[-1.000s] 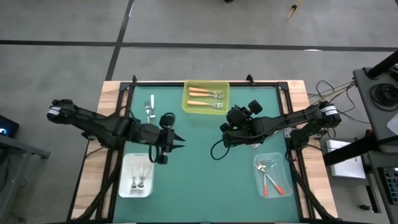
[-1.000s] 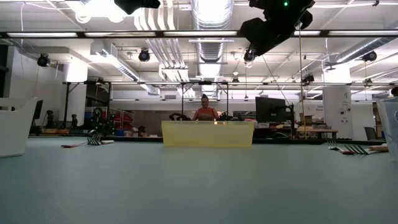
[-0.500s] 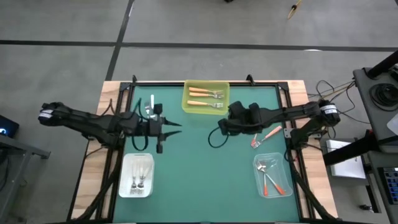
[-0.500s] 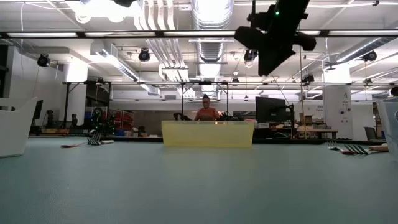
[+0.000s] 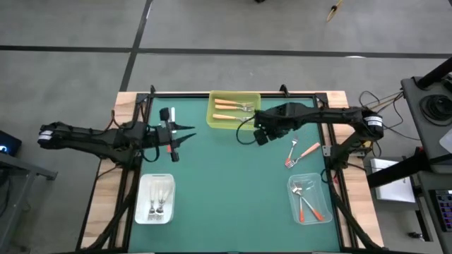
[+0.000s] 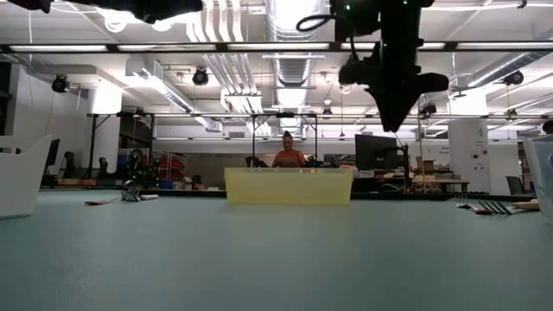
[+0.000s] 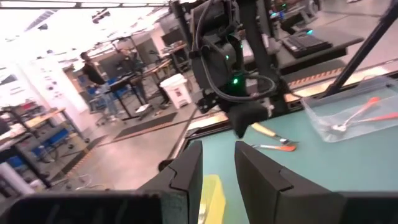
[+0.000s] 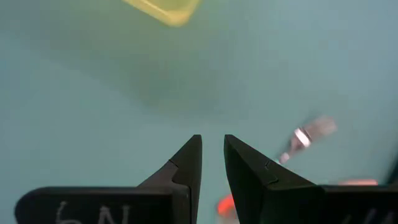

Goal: Sort silverware by color (type)
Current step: Put the orange fork into the transparent bin

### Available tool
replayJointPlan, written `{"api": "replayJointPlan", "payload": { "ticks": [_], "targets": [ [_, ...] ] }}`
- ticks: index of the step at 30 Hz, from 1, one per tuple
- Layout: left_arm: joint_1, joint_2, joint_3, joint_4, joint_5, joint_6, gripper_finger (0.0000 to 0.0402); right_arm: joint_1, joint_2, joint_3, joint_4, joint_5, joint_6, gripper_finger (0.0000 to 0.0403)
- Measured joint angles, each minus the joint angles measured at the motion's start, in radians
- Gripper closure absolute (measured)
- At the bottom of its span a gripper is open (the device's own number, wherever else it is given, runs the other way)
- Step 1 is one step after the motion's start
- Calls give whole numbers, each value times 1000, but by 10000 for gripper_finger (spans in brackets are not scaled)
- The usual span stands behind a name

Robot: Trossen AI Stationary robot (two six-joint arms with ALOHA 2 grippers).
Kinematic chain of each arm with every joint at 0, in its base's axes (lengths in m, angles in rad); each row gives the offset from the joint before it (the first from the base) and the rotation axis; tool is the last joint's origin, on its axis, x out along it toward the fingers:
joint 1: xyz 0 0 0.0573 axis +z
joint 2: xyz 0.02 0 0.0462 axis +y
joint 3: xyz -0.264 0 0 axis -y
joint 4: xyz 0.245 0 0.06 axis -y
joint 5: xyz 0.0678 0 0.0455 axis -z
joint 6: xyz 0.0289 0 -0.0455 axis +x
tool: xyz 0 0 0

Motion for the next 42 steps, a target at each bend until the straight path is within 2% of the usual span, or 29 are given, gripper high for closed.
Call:
{"api": "replayJointPlan", "payload": {
  "ticks": [8, 16, 28, 34, 42],
  "targets": [
    [0, -40, -29, -6, -11, 39, 325, -112, 0, -6, -163, -106, -17, 344],
    [-1, -56, -22, -49, -11, 89, 325, -172, -6, -12, -179, -106, -62, 344],
    [-1, -75, -22, -102, -10, 99, 325, -172, -37, -26, -153, -97, -69, 344],
    [-1, -90, -22, -102, -9, 96, 325, -176, -98, -114, -67, -97, -57, 344],
    [-1, -99, -22, -102, -8, 93, 325, -213, -223, -298, -13, -100, 28, 344]
  ]
}}
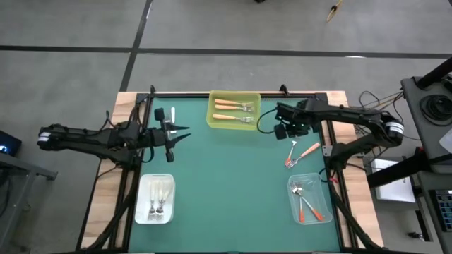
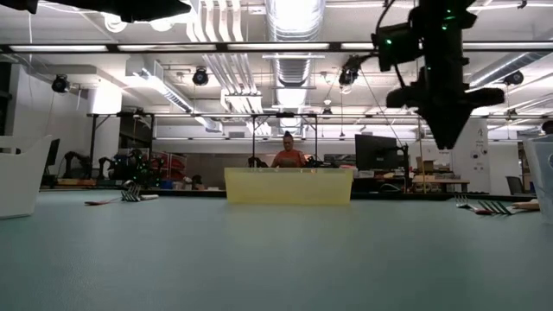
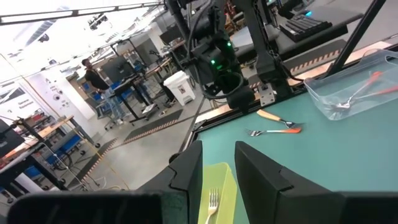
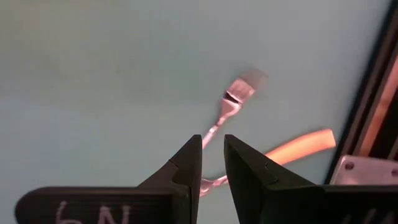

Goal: Sort silverware by color (type)
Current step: Put the orange fork into the transparent bin

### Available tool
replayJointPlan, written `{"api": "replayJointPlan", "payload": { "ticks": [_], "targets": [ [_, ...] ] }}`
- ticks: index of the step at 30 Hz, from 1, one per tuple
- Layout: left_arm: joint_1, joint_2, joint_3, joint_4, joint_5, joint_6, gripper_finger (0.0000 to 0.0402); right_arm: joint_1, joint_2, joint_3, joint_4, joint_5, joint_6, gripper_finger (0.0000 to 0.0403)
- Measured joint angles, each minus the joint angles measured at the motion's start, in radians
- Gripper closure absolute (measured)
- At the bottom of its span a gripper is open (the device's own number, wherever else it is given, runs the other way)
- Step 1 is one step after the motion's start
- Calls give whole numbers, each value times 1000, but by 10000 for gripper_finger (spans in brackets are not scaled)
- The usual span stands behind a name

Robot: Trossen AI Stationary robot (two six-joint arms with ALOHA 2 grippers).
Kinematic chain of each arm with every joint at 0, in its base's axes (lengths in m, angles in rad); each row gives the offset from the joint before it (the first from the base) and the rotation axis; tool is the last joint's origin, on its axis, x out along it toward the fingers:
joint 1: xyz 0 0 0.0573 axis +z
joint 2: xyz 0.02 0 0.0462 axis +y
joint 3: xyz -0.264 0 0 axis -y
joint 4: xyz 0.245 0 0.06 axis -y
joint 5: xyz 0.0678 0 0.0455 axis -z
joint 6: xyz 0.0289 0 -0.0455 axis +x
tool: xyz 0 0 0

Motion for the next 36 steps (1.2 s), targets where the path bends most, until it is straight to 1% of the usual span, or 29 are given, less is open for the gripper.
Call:
{"api": "replayJointPlan", "payload": {
  "ticks": [4, 8, 13, 18, 24, 30, 33, 36],
  "targets": [
    [0, 0, 0, 7, 0, 0, 325, -19, -54, -83, 25, -1, 56, 344],
    [0, 2, 0, 8, 0, 0, 325, -22, -79, -127, 44, -6, 97, 344],
    [0, 2, 0, 7, 0, 0, 325, -22, -82, -152, 54, -8, 105, 344],
    [0, 2, 0, 7, 0, 0, 325, -22, -82, -192, 133, -9, 126, 344],
    [0, 2, 0, 7, 0, 0, 325, -22, -81, -244, 207, -59, 150, 344],
    [0, 1, 0, 7, 0, 0, 325, -22, -81, -270, 223, -65, 172, 344],
    [0, 1, 0, 7, -1, 0, 325, -22, -81, -271, 233, -65, 177, 335],
    [0, 1, 0, 6, -1, 0, 325, -22, -81, -271, 232, -66, 181, 312]
  ]
}}
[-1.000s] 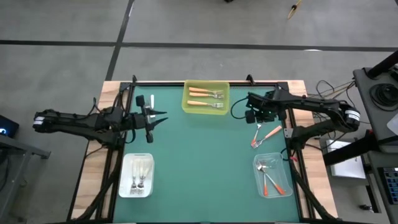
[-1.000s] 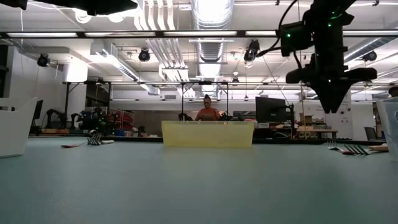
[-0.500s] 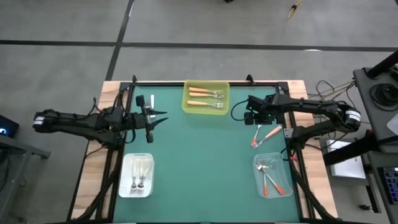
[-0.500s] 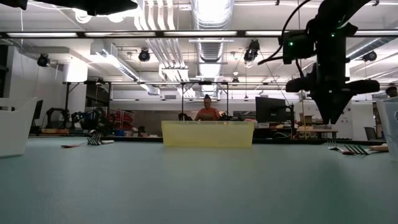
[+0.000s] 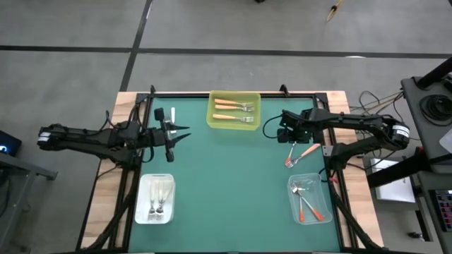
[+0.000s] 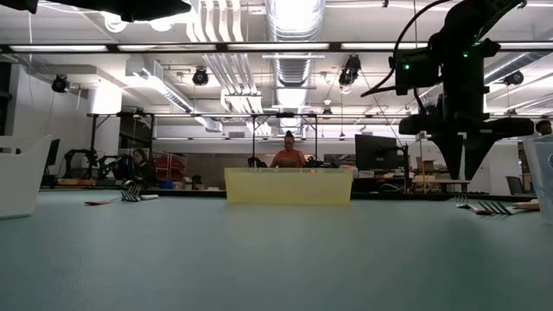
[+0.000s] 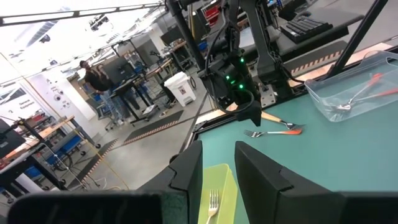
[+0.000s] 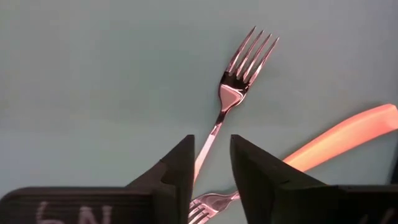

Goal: Sort silverware by color (type)
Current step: Put the orange fork into the transparent bin

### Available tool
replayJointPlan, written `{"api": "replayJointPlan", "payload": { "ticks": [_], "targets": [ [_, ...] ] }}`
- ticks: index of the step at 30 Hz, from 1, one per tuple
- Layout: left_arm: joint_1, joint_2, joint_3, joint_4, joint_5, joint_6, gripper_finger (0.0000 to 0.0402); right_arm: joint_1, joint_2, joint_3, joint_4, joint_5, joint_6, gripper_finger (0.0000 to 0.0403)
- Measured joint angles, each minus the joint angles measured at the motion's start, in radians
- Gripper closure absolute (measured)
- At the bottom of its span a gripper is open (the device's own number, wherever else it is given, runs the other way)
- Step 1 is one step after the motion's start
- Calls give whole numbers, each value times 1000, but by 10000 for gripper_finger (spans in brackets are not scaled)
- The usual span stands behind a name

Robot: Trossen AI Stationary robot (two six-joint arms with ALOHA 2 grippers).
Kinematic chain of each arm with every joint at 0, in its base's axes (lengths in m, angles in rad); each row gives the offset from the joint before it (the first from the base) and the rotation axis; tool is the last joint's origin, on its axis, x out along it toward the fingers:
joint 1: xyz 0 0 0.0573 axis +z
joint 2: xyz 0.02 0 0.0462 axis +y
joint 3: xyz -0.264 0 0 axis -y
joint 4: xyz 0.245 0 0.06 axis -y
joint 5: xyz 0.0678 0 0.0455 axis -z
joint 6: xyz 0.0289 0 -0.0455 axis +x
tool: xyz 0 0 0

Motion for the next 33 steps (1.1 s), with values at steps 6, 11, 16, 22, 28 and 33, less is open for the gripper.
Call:
{"api": "replayJointPlan", "payload": {
  "ticks": [6, 11, 16, 22, 28, 33],
  "targets": [
    [0, -2, 0, 0, 0, 0, 325, 0, 0, -24, 13, -1, 21, 253],
    [0, -2, 0, 0, -1, 0, 325, 0, 0, -63, 38, -1, 39, 231],
    [0, -2, 0, 0, -1, 0, 325, 0, 0, -108, 116, -1, 47, 230],
    [0, -2, 0, 0, -1, 0, 325, 0, 0, -153, 185, 0, 75, 229],
    [0, -2, 0, 1, -1, 3, 325, 0, 0, -176, 206, 17, 98, 240],
    [0, -2, 0, 1, -1, 3, 325, 0, 8, -192, 245, 18, 98, 261]
  ]
}}
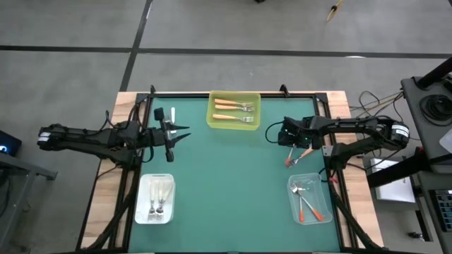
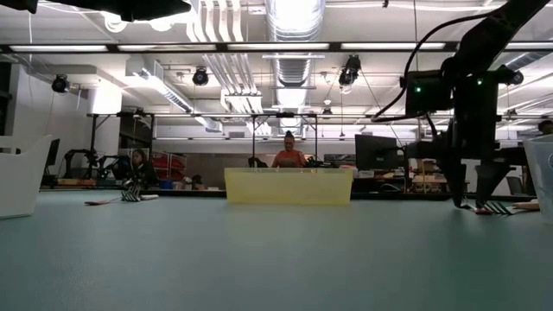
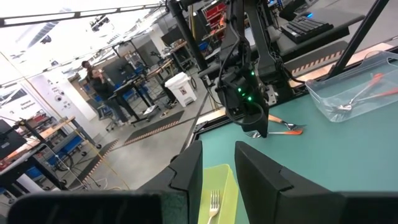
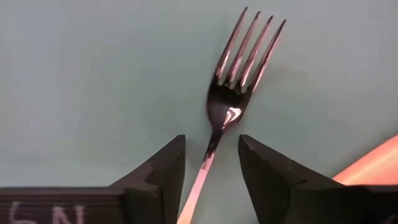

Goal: Sort silverware by color (type)
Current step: Put the orange fork into the transparent bin

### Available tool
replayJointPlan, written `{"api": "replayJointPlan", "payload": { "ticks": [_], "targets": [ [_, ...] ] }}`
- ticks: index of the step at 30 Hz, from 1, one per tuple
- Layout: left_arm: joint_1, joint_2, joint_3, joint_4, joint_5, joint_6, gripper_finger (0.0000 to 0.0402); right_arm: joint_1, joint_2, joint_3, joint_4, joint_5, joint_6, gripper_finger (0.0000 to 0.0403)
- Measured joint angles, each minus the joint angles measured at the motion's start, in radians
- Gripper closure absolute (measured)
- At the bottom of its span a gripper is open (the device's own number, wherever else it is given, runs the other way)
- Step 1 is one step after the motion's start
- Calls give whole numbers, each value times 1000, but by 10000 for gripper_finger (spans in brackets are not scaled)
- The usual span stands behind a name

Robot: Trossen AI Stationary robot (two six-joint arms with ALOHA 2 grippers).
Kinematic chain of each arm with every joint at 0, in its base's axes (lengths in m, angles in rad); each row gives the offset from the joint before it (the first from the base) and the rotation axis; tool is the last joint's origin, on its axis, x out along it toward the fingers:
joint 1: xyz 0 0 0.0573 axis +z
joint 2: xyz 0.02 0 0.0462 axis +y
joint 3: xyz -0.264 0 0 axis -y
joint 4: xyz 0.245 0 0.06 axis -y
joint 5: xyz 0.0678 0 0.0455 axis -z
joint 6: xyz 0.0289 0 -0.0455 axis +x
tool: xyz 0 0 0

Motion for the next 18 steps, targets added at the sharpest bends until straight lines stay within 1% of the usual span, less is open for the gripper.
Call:
{"api": "replayJointPlan", "payload": {
  "ticks": [9, 18],
  "targets": [
    [0, 0, 0, 0, 0, 0, 325, 1, 94, 15, -1, 21, -33, 298],
    [0, 0, 0, 0, 0, 1, 325, 1, 103, 36, 2, 46, -27, 345]
  ]
}}
